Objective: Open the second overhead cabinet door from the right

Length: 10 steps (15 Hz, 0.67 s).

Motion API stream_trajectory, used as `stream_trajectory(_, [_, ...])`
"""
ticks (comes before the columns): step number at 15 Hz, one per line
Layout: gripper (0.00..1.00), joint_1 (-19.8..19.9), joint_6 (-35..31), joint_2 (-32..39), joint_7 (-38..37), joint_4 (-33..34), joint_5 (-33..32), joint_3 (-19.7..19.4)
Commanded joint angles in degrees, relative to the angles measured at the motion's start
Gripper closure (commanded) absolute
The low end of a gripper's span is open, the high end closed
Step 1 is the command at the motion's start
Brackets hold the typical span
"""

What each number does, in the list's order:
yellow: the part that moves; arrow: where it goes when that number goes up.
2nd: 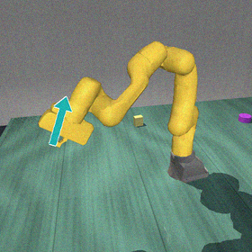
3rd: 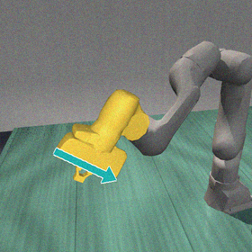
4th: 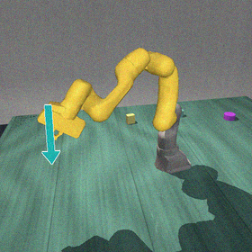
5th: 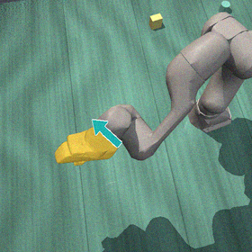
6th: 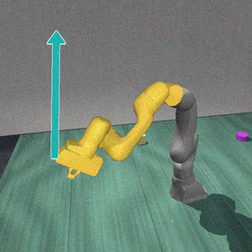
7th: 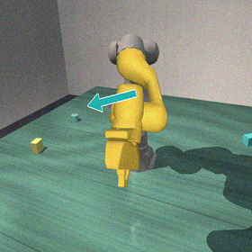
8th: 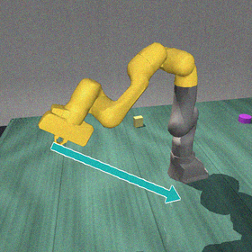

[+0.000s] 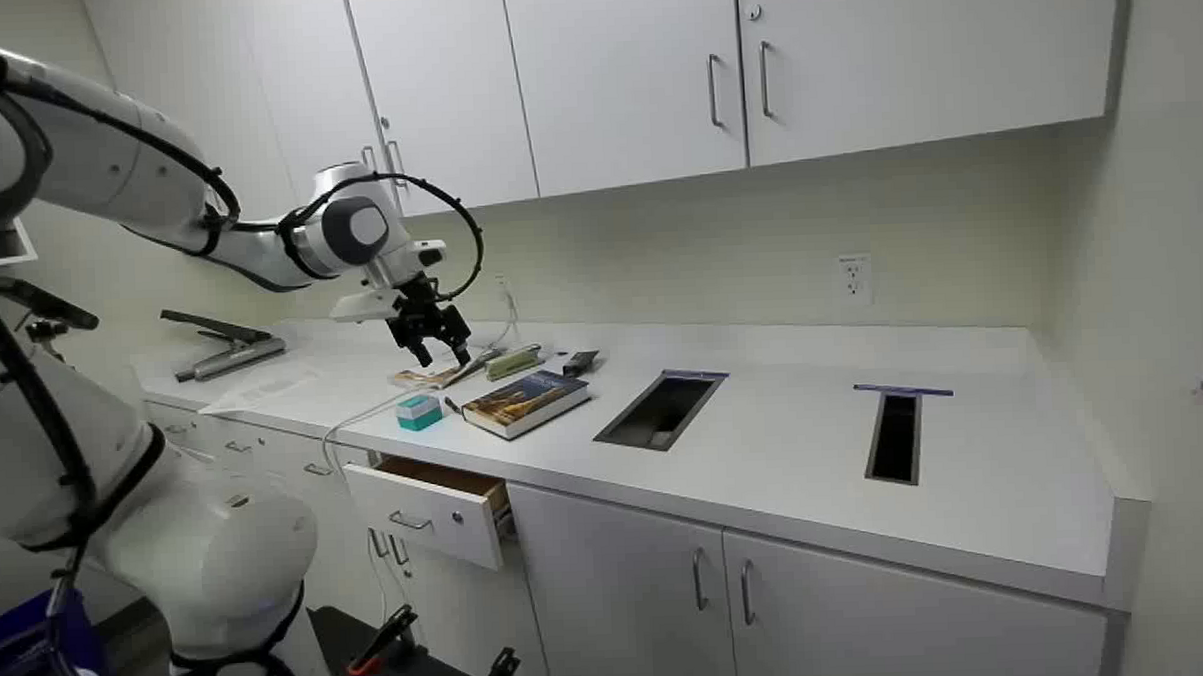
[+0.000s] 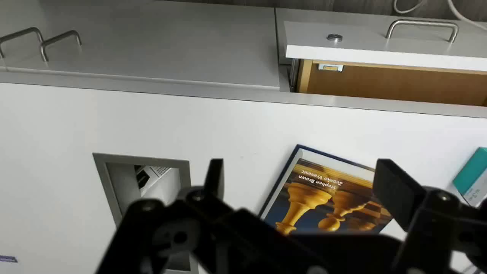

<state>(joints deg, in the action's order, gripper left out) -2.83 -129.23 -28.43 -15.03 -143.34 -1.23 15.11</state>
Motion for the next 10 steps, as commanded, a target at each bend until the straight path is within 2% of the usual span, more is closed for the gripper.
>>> stream_trajectory(1, [0.0,-1.07,0.19,0.14,-0.5,0.13,-0.66,-0.98])
stream_trajectory(5, [0.0,-1.15,0.59,-0.2,-0.13,-0.04,-0.67,-1.13])
stream_trajectory(10, [0.0,-0.4,-0.03,-7.4,0.48,-3.57,-0.96,-3.59])
